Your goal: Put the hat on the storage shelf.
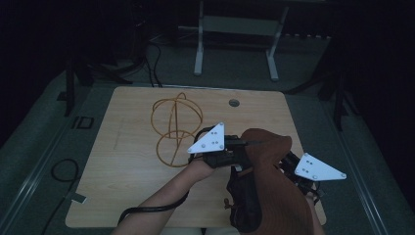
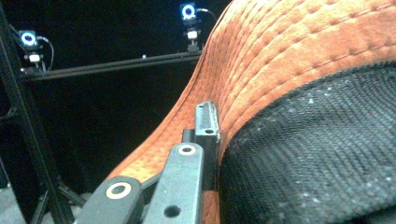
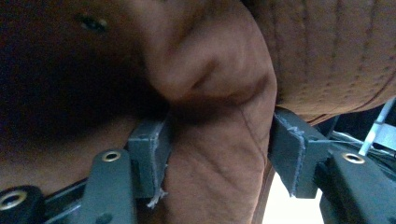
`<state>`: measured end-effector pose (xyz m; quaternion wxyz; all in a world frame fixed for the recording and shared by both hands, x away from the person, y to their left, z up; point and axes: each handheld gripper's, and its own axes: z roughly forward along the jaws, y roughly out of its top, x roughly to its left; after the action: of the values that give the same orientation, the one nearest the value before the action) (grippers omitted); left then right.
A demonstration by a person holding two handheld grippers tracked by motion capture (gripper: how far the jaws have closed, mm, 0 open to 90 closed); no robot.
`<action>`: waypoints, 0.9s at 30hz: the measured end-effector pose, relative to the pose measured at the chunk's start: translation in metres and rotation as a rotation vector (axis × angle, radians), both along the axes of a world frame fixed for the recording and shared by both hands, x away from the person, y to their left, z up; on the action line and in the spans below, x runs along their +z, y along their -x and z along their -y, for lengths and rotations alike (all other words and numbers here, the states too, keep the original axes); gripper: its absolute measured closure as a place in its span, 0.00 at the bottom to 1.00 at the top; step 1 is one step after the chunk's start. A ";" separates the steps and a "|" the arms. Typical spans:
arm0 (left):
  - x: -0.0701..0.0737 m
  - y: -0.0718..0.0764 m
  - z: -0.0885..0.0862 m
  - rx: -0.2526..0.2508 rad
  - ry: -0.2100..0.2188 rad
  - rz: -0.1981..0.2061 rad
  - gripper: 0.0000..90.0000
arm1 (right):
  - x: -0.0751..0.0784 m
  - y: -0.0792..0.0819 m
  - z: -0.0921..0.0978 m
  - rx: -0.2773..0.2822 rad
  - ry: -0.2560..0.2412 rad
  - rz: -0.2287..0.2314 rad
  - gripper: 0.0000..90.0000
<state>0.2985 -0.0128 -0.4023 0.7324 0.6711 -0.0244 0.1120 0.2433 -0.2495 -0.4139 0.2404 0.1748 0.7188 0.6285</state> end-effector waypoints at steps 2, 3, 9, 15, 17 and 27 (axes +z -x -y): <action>0.000 0.002 0.002 0.001 -0.003 0.007 0.96 | -0.001 -0.001 -0.002 0.003 -0.012 -0.004 0.51; 0.000 0.003 0.002 0.001 -0.002 0.010 0.96 | -0.001 -0.002 -0.003 0.002 -0.015 -0.004 0.54; -0.002 0.001 -0.001 0.008 -0.023 0.016 0.95 | -0.002 -0.002 -0.009 -0.005 -0.001 -0.027 0.70; 0.002 0.001 -0.003 0.004 -0.009 0.022 0.92 | -0.002 0.000 -0.012 -0.002 -0.029 -0.030 0.87; 0.004 0.000 -0.004 0.009 -0.014 0.025 0.89 | -0.001 0.000 -0.011 0.004 -0.037 -0.039 0.95; 0.011 -0.003 -0.010 0.020 0.021 -0.004 0.59 | 0.006 0.000 -0.009 0.035 -0.073 -0.050 0.97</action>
<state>0.3013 -0.0025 -0.3915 0.7384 0.6638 -0.0151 0.1184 0.2430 -0.2406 -0.4075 0.2049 0.1867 0.7039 0.6539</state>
